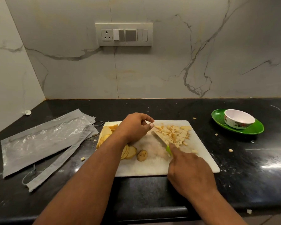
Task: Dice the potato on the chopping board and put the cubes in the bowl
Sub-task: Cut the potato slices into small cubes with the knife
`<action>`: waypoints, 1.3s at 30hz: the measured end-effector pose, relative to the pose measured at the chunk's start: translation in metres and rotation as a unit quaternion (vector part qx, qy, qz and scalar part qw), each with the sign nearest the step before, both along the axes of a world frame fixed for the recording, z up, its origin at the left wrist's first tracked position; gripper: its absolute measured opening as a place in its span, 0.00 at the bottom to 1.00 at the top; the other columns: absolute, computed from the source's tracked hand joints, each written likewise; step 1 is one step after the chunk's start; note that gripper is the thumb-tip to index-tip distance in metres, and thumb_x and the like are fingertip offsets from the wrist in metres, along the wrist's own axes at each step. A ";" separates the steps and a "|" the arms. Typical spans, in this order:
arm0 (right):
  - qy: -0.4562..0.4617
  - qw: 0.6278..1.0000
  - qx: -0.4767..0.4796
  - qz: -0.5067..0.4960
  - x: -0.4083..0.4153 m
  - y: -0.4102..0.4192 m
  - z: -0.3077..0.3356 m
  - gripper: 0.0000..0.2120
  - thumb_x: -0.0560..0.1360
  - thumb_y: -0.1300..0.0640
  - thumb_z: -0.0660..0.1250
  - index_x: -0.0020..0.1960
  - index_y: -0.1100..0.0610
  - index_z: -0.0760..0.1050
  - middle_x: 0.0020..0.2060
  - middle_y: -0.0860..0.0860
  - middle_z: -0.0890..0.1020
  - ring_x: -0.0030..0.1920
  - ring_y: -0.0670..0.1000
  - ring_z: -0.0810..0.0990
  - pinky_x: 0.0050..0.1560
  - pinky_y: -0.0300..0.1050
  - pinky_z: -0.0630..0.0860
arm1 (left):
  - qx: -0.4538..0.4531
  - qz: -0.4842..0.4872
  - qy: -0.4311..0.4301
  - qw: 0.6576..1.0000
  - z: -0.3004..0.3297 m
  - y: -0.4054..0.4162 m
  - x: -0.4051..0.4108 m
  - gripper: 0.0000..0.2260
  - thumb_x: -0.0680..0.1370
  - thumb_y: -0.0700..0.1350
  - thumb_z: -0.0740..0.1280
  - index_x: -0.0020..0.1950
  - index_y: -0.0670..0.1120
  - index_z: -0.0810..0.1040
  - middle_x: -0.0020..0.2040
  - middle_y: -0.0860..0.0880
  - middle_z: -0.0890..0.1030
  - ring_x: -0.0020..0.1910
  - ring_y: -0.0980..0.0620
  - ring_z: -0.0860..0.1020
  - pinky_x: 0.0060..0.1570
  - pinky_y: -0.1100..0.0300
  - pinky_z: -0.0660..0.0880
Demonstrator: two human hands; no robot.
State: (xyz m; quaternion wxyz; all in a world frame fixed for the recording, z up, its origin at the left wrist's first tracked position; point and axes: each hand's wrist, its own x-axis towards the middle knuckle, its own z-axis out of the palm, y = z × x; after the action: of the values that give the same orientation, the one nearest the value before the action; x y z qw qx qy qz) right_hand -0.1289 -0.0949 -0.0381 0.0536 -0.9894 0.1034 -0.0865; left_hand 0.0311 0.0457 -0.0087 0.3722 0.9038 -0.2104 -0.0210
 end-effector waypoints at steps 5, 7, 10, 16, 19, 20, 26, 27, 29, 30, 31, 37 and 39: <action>-0.002 0.999 -0.002 -0.054 -0.004 -0.014 0.002 0.29 0.79 0.53 0.52 0.80 0.44 0.55 0.54 0.52 0.82 0.50 0.55 0.81 0.46 0.49 0.71 | -0.020 0.006 -0.021 1.000 0.009 0.013 0.002 0.11 0.83 0.49 0.68 0.65 0.53 0.82 0.50 0.56 0.82 0.49 0.56 0.80 0.56 0.54 0.80; -0.014 0.999 -0.007 -0.042 -0.004 -0.010 0.002 0.29 0.80 0.53 0.52 0.80 0.44 0.55 0.53 0.52 0.83 0.49 0.55 0.81 0.44 0.49 0.70 | -0.051 0.021 -0.028 0.998 0.013 0.023 0.005 0.10 0.83 0.46 0.69 0.64 0.53 0.83 0.49 0.55 0.82 0.48 0.56 0.80 0.56 0.53 0.81; -0.028 0.999 0.019 0.005 -0.001 -0.002 0.003 0.27 0.81 0.51 0.52 0.80 0.43 0.56 0.53 0.51 0.83 0.49 0.54 0.80 0.47 0.51 0.73 | -0.092 0.055 -0.043 0.993 0.020 0.040 0.011 0.09 0.82 0.45 0.69 0.61 0.53 0.83 0.46 0.53 0.83 0.46 0.54 0.81 0.52 0.54 0.81; -0.016 0.996 0.060 0.059 0.019 0.004 0.008 0.24 0.81 0.48 0.53 0.77 0.41 0.61 0.60 0.50 0.81 0.55 0.54 0.78 0.53 0.52 0.75 | -0.053 0.117 -0.052 0.990 0.029 0.073 0.019 0.09 0.80 0.45 0.73 0.60 0.54 0.82 0.48 0.54 0.82 0.50 0.55 0.80 0.48 0.60 0.77; -0.036 0.995 0.079 0.057 0.014 0.001 0.004 0.23 0.82 0.46 0.53 0.76 0.40 0.63 0.58 0.48 0.82 0.54 0.52 0.78 0.51 0.50 0.74 | 0.046 0.104 -0.016 0.993 0.031 0.081 0.018 0.12 0.77 0.47 0.77 0.59 0.55 0.83 0.56 0.56 0.81 0.57 0.55 0.78 0.50 0.59 0.74; -0.039 0.994 0.086 0.060 0.011 0.001 0.002 0.22 0.82 0.45 0.53 0.76 0.40 0.63 0.58 0.47 0.81 0.53 0.51 0.78 0.50 0.50 0.73 | 0.082 0.091 -0.002 0.992 0.031 0.081 0.017 0.14 0.76 0.48 0.78 0.60 0.56 0.83 0.61 0.55 0.79 0.60 0.54 0.75 0.52 0.58 0.74; -0.036 0.991 0.104 0.071 0.006 -0.001 0.002 0.23 0.83 0.43 0.52 0.77 0.41 0.61 0.64 0.43 0.78 0.58 0.47 0.76 0.56 0.46 0.72 | 0.257 0.035 0.063 0.964 0.021 0.068 0.016 0.18 0.70 0.55 0.81 0.58 0.62 0.83 0.81 0.51 0.62 0.81 0.41 0.55 0.73 0.38 0.65; -0.033 0.991 0.105 0.071 0.006 -0.001 0.003 0.23 0.83 0.43 0.51 0.77 0.41 0.61 0.64 0.43 0.78 0.58 0.47 0.76 0.56 0.46 0.72 | 0.261 0.038 0.073 0.962 0.020 0.067 0.017 0.17 0.70 0.55 0.81 0.58 0.62 0.83 0.81 0.51 0.62 0.81 0.41 0.55 0.73 0.38 0.65; -0.029 0.991 0.109 0.073 0.005 -0.002 0.004 0.22 0.83 0.43 0.51 0.77 0.40 0.61 0.64 0.43 0.78 0.59 0.47 0.76 0.56 0.46 0.71 | 0.252 0.049 0.087 0.962 0.019 0.066 0.018 0.16 0.71 0.56 0.80 0.57 0.60 0.83 0.80 0.51 0.64 0.79 0.42 0.58 0.70 0.41 0.67; -0.029 0.991 0.110 0.073 0.005 -0.002 0.004 0.22 0.83 0.43 0.51 0.77 0.40 0.61 0.64 0.43 0.78 0.59 0.47 0.76 0.56 0.46 0.71 | 0.249 0.054 0.090 0.963 0.018 0.065 0.019 0.16 0.71 0.57 0.80 0.56 0.60 0.83 0.79 0.51 0.65 0.78 0.42 0.59 0.70 0.41 0.67; -0.030 0.991 0.112 0.074 0.005 -0.002 0.004 0.22 0.83 0.43 0.51 0.77 0.41 0.62 0.64 0.43 0.78 0.59 0.47 0.76 0.56 0.46 0.71 | 0.247 0.059 0.093 0.963 0.017 0.065 0.019 0.16 0.70 0.57 0.80 0.56 0.59 0.83 0.77 0.51 0.67 0.77 0.42 0.60 0.69 0.41 0.67; -0.037 0.990 0.116 0.077 0.006 -0.003 0.002 0.22 0.83 0.43 0.52 0.76 0.40 0.63 0.62 0.43 0.79 0.57 0.47 0.76 0.55 0.46 0.72 | 0.217 0.044 0.077 0.972 0.014 0.066 0.023 0.19 0.65 0.60 0.82 0.48 0.55 0.81 0.64 0.52 0.76 0.60 0.50 0.73 0.65 0.45 0.74; -0.036 0.990 0.116 0.076 0.007 -0.003 0.002 0.22 0.83 0.43 0.51 0.77 0.40 0.63 0.62 0.43 0.79 0.57 0.47 0.76 0.55 0.46 0.72 | 0.220 0.036 0.042 0.974 0.015 0.064 0.022 0.19 0.63 0.61 0.83 0.46 0.54 0.81 0.65 0.55 0.74 0.65 0.51 0.69 0.74 0.35 0.63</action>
State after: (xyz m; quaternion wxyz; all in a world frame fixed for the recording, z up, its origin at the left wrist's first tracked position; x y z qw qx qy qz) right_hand -0.1220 -0.0984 -0.0359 0.1786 -0.9776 0.0350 -0.1054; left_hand 0.0532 0.1096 0.0067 0.1734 0.9687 -0.1527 -0.0909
